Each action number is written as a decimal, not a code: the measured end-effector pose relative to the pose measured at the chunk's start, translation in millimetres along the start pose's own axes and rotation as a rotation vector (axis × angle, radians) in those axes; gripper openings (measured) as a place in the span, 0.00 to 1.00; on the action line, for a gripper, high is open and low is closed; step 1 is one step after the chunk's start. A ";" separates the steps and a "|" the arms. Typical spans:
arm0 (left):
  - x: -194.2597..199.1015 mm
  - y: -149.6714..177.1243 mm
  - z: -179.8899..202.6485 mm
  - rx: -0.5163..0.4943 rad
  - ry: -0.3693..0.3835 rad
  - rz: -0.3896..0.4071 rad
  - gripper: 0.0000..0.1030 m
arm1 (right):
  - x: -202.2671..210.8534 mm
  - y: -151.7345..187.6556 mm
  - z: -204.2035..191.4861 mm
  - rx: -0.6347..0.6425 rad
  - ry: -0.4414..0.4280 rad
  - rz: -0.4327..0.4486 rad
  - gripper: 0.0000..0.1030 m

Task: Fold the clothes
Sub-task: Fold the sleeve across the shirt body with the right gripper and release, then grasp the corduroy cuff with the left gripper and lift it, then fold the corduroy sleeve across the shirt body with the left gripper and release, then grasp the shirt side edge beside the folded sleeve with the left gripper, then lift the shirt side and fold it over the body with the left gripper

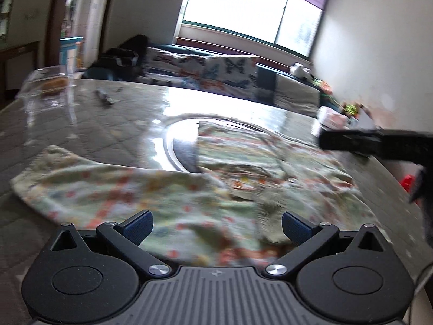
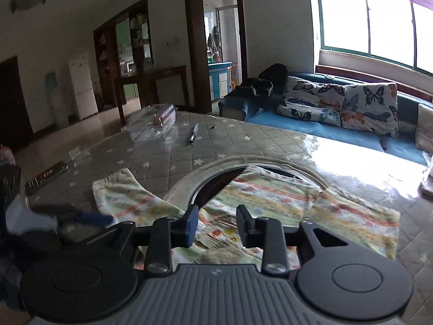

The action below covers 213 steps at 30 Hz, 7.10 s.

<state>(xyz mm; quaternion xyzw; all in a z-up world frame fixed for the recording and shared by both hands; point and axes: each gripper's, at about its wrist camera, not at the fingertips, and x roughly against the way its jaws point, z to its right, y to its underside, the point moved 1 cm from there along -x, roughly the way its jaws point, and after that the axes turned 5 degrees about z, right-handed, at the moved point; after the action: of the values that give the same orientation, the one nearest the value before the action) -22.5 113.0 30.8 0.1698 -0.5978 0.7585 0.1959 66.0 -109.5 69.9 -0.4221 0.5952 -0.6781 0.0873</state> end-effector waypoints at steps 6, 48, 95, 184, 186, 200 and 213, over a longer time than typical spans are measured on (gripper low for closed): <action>4.0 -6.3 -37.7 0.087 -0.136 0.035 0.99 | 10.6 36.9 23.7 0.042 0.079 -0.138 0.32; -13.6 -28.9 -153.9 0.337 -0.505 0.049 0.26 | 14.7 69.1 68.8 -0.068 0.162 -0.171 0.47; -26.1 -50.0 126.6 -0.005 0.421 -0.024 0.07 | 74.9 98.1 106.6 -0.238 0.275 -0.040 0.48; -15.0 9.8 100.3 -0.515 0.359 0.032 0.15 | 46.2 91.6 20.9 0.052 -0.006 -0.131 0.21; -12.9 11.4 95.1 -0.515 0.345 0.028 0.17 | 45.5 88.3 28.2 0.008 -0.011 -0.119 0.17; -14.1 36.5 74.5 -0.655 0.215 0.054 0.38 | 44.8 62.1 49.5 -0.098 0.018 -0.013 0.09; 33.5 33.0 82.9 -0.625 0.277 0.081 0.05 | 100.9 62.5 35.3 -0.101 -0.010 0.086 0.05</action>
<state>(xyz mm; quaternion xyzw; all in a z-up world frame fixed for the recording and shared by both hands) -66.0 28.5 38.4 -0.0269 -0.7752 0.5619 0.2873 2.5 -215.3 59.8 -0.4033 0.6459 -0.6408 0.0981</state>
